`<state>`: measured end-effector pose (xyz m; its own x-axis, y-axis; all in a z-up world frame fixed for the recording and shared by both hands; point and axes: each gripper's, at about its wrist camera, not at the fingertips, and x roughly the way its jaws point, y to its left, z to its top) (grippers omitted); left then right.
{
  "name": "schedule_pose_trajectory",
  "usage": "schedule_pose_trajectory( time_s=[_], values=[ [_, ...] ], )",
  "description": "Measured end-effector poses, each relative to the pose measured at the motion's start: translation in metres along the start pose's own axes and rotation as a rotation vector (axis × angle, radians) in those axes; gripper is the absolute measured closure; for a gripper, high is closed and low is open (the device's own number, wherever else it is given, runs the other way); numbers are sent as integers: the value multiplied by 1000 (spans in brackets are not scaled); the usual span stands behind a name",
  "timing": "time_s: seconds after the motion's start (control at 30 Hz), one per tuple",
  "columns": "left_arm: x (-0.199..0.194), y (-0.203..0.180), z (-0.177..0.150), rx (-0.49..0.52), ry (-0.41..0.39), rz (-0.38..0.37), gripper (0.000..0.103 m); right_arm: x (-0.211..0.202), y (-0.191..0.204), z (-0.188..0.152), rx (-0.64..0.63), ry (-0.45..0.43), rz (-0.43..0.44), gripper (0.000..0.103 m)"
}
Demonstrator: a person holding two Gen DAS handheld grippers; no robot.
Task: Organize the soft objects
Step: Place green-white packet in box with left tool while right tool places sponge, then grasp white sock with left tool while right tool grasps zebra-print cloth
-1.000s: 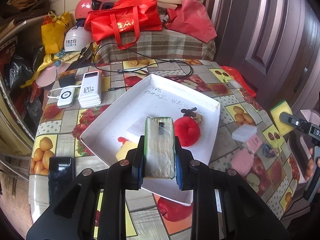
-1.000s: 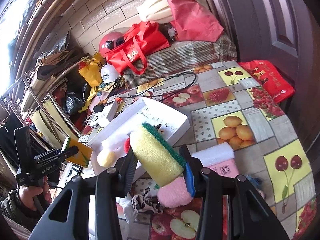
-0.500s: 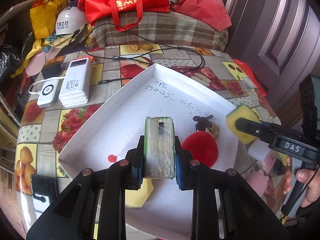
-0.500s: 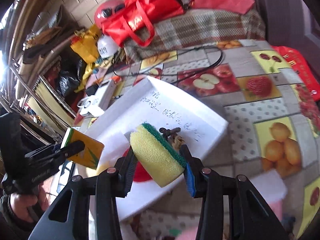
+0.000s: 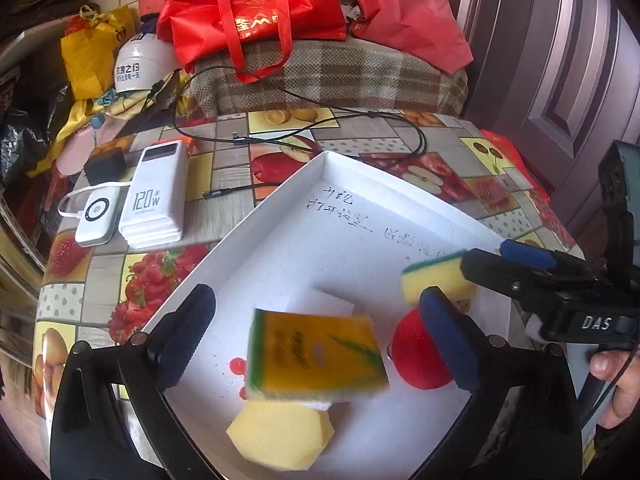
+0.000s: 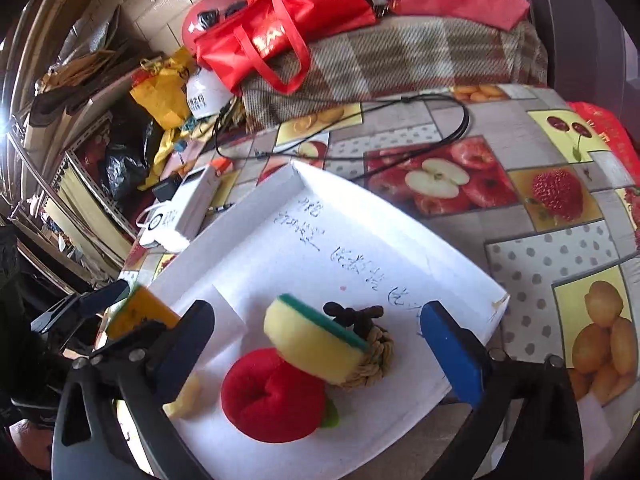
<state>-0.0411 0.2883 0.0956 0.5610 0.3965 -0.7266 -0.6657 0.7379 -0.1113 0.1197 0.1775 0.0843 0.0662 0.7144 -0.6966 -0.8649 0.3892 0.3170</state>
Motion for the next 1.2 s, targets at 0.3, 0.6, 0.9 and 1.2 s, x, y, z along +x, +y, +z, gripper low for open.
schedule_pose_trajectory(
  time_s=[0.3, 0.6, 0.9, 1.2],
  values=[
    [-34, -9, -23, 36, -31, -95, 0, -55, -5, -6, 9, -105, -7, 0],
    [-76, -42, -89, 194, 28, -286, 0, -105, -21, -59, -43, -57, -35, 0],
    [-99, -54, -137, 242, 94, -335, 0, -88, 19, -131, -211, 145, 27, 50],
    [-93, -86, -150, 320, 136, -395, 0, -91, 14, -160, -215, 221, -7, 76]
  ],
)
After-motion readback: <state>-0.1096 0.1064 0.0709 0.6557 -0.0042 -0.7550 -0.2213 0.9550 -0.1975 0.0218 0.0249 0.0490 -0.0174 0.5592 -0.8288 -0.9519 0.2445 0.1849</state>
